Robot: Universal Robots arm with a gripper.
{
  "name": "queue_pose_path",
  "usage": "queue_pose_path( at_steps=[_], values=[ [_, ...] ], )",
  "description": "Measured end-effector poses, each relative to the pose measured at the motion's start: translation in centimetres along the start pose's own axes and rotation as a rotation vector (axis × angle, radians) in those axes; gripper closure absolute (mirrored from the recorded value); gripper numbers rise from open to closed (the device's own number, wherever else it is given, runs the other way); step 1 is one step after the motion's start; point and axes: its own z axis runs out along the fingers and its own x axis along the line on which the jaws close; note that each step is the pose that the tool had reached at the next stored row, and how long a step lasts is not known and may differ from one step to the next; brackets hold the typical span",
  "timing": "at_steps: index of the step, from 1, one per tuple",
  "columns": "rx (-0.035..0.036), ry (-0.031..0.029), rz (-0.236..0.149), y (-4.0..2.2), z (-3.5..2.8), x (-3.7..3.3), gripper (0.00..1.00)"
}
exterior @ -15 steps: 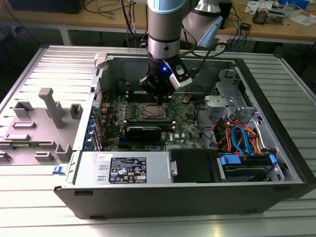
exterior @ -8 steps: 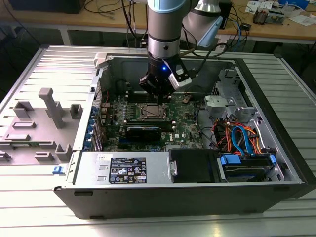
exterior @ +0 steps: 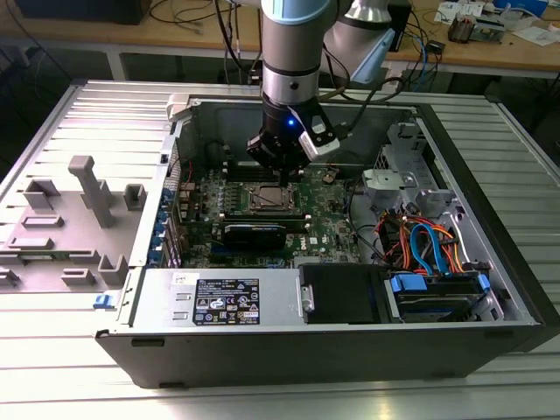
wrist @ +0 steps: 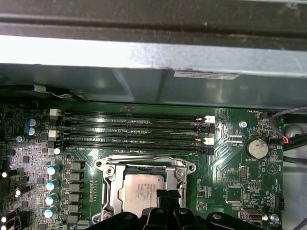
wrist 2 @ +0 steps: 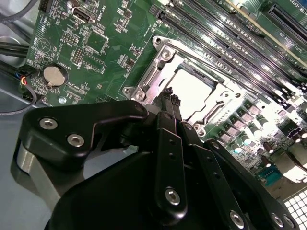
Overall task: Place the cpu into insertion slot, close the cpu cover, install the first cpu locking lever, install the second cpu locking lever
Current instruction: 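Install the second cpu locking lever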
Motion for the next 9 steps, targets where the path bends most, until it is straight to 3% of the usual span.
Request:
queue_pose_path(
  at_steps=[9],
  values=[
    [0.0, 0.0, 0.0, -0.05, 0.0, 0.04, 0.89]
  ],
)
